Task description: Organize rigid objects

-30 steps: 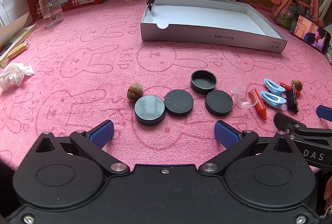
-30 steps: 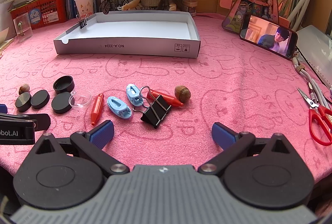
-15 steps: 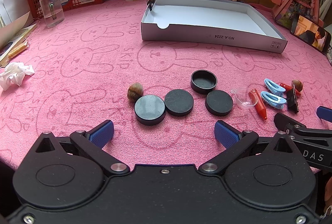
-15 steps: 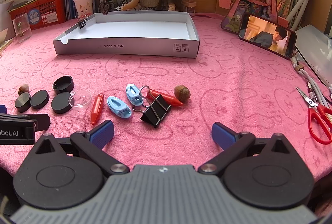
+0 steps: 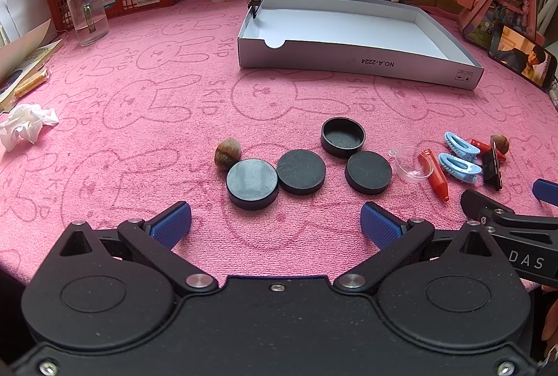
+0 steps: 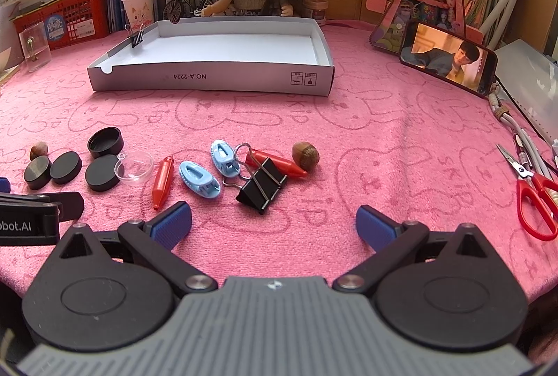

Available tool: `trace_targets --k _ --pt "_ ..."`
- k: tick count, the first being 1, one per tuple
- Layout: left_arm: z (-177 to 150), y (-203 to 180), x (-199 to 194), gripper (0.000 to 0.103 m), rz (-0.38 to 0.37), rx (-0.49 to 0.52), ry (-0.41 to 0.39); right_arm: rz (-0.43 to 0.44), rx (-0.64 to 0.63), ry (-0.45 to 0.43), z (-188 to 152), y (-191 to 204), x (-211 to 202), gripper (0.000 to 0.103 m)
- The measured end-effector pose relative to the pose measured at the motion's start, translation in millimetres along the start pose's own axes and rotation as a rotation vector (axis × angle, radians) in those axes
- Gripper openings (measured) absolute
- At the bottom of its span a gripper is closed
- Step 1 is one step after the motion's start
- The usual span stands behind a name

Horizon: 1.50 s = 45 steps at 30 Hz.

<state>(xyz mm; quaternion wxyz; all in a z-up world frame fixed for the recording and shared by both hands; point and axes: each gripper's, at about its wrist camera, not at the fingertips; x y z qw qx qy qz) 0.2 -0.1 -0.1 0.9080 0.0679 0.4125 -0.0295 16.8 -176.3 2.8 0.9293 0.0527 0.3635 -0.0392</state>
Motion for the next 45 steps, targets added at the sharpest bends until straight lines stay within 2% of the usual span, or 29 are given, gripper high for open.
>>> trace_targets --k 12,16,21,24,27,29,32,35,37,39,41,45 --pt "-4 4 -2 0.103 -0.018 0.027 -0.025 0.010 -0.005 -0.028 -4 0 -1 0.103" --pt "-9 8 -2 0.103 -0.012 0.018 -0.060 0.031 -0.022 -0.060 -8 -3 -2 0.103" --pt "-8 10 -2 0.102 -0.014 0.016 -0.058 0.038 -0.044 -0.112 -10 -5 -7 0.101" --pt "-9 14 -5 0.094 -0.019 -0.001 -0.070 0.049 -0.083 -0.165 -10 -4 -12 0.097" --pt "-9 17 -10 0.074 -0.029 0.003 -0.099 0.067 -0.133 -0.189 -7 -4 -14 0.093" --pt "-10 18 -13 0.052 -0.053 0.017 -0.118 0.078 -0.168 -0.191 -6 -4 -14 0.089" --pt "-9 18 -13 0.047 -0.060 0.030 -0.125 0.114 -0.200 -0.186 -6 -7 -15 0.083" --pt "-9 19 -13 0.045 -0.055 0.030 -0.131 0.132 -0.206 -0.159 -6 -9 -12 0.072" --pt "-9 19 -12 0.044 -0.057 0.032 -0.133 0.141 -0.188 -0.140 -5 -13 -8 0.058" --pt "-9 20 -11 0.041 -0.050 0.036 -0.134 0.168 -0.172 -0.127 -4 -16 -5 0.054" --pt "-9 20 -10 0.029 -0.027 0.036 -0.133 0.189 -0.177 -0.121 -3 -17 -2 0.051" --pt "-8 23 -9 0.030 -0.030 0.029 -0.136 0.227 -0.195 -0.109 3 -17 3 0.049"
Point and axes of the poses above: each gripper's, at about its wrist camera, not at the fingertips, and x roughly the way its jaws point, y to its left, z to its top, and after that the axes turned 8 degrees about x, right-handed
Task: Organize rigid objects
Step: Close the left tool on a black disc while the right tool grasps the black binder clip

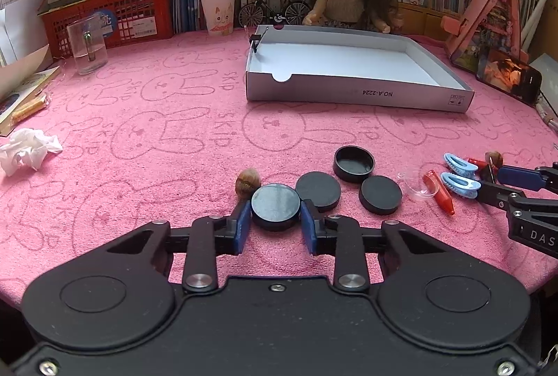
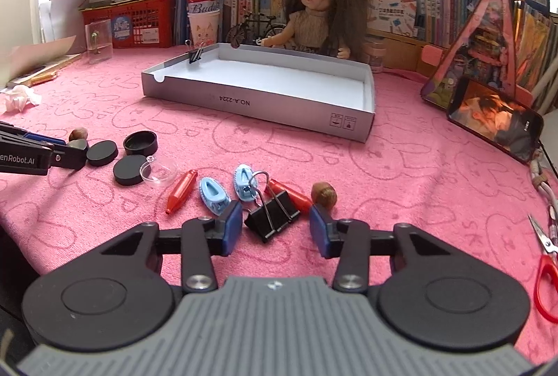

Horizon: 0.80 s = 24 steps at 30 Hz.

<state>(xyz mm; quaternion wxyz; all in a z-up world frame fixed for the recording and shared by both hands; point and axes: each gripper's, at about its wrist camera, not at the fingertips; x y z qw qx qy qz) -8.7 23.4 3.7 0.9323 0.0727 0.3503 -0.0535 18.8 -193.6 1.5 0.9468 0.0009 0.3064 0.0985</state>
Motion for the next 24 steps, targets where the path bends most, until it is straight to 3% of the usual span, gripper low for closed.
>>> trace_targets --k 8,14,24 --pt "1 -3 6 0.032 0.004 0.010 -0.018 0.010 0.022 -0.020 4 0 12 0.053" --pt "5 -3 9 0.030 -0.003 0.004 -0.030 -0.003 0.046 -0.037 4 3 11 0.036" --pt "7 -13 0 0.030 -0.056 0.028 -0.070 -0.005 0.088 -0.059 5 2 -1 0.036"
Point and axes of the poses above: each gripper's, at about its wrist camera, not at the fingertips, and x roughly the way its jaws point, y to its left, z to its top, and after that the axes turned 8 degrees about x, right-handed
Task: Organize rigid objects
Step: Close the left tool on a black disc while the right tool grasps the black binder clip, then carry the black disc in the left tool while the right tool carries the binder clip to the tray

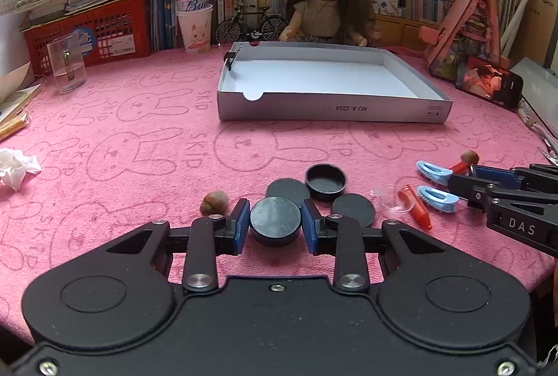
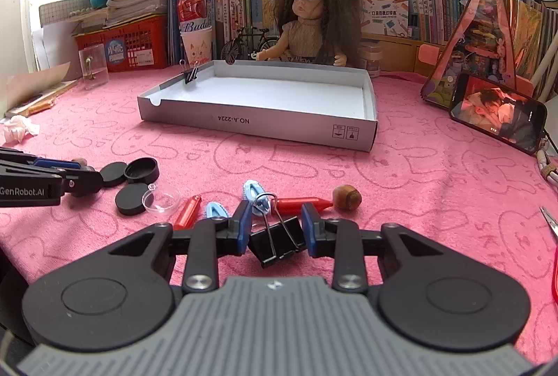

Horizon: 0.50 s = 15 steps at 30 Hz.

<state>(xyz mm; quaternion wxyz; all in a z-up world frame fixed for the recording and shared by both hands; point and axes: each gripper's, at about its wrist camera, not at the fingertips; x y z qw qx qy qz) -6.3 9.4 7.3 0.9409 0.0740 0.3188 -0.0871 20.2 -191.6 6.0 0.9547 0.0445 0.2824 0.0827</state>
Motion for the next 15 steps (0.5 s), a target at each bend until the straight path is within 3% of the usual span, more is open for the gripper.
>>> trace_targets --k 9,15 --pt "9.0 -5.6 -2.1 0.030 -0.018 0.005 -0.023 -0.010 0.019 -0.023 7.9 2.2 -1.3 0.036" --pt "6.9 -8.2 -3.3 0.030 -0.040 0.008 -0.018 -0.004 0.021 0.019 3.8 2.9 0.8 0.037"
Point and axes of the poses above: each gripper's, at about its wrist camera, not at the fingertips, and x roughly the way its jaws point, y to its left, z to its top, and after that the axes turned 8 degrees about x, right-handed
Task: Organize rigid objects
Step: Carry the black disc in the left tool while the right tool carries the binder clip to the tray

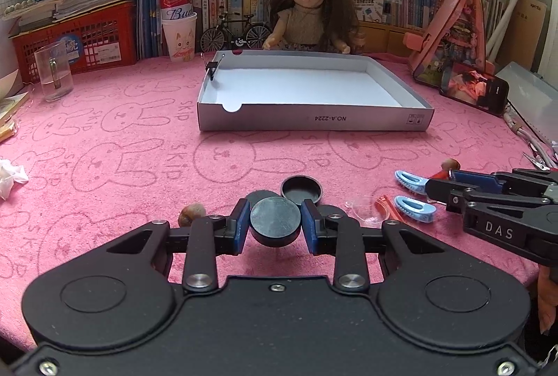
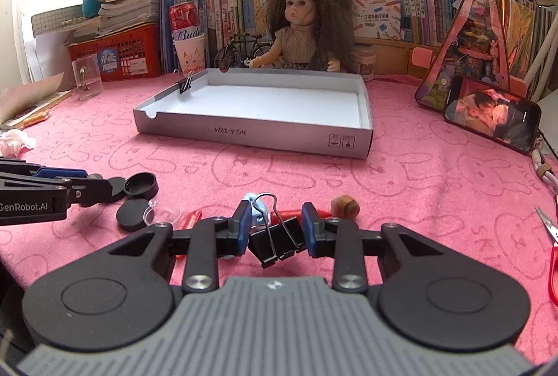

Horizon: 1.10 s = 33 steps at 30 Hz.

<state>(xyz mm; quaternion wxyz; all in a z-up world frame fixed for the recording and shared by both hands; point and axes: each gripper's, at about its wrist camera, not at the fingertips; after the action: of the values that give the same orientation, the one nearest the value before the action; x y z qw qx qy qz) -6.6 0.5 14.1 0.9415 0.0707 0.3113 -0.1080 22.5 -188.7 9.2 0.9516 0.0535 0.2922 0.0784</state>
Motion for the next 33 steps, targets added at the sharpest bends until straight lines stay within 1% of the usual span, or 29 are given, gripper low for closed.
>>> trace_targets --k 2,3,5,6,7,9,13,15,16,17,18,19,22,25,30,33 --pt "-2 0 0 0.030 -0.006 -0.003 0.009 0.024 -0.001 0.022 -3 -3 0 0.038" --pt "-3 0 1 0.030 -0.008 -0.004 0.013 0.041 0.000 0.031 -4 -5 -1 0.041" --pt "-4 1 0 0.030 -0.013 -0.008 0.017 0.090 0.008 0.049 -4 -12 -3 0.044" --pt "-5 1 0 0.030 -0.015 -0.010 0.017 0.119 0.017 0.056 -3 -17 -4 0.058" --pt "-5 2 0 0.030 -0.017 -0.012 0.017 0.142 0.025 0.060 -1 -23 -5 0.065" --pt "-5 2 0 0.030 -0.021 -0.016 0.019 0.164 0.022 0.069 2 -32 -7 0.069" --pt "-5 2 1 0.030 -0.022 -0.017 0.023 0.216 -0.047 0.107 3 -39 -10 0.074" --pt "-5 1 2 0.030 -0.021 -0.017 0.026 0.234 -0.069 0.134 1 -40 -9 0.074" --pt "-6 1 2 0.030 -0.019 -0.018 0.028 0.234 -0.082 0.135 0 -40 -10 0.072" --pt "-6 1 3 0.030 -0.018 -0.018 0.030 0.222 -0.096 0.127 -2 -38 -10 0.064" --pt "-6 1 3 0.030 -0.017 -0.018 0.031 0.202 -0.101 0.116 -3 -36 -11 0.050" --pt "-6 1 3 0.030 -0.016 -0.018 0.031 0.187 -0.093 0.107 -3 -36 -11 0.039" --pt "-6 1 3 0.030 -0.013 -0.019 0.032 0.150 -0.028 0.080 -4 -36 -11 0.038" --pt "-6 1 4 0.030 -0.010 -0.020 0.034 0.066 0.002 0.038 -7 -28 -10 0.038" --pt "-7 0 3 0.030 -0.008 -0.020 0.037 -0.104 0.075 -0.016 -9 -15 -5 0.038" --pt "-7 0 3 0.030 -0.008 -0.020 0.036 -0.147 0.114 -0.030 -7 -14 -3 0.038"
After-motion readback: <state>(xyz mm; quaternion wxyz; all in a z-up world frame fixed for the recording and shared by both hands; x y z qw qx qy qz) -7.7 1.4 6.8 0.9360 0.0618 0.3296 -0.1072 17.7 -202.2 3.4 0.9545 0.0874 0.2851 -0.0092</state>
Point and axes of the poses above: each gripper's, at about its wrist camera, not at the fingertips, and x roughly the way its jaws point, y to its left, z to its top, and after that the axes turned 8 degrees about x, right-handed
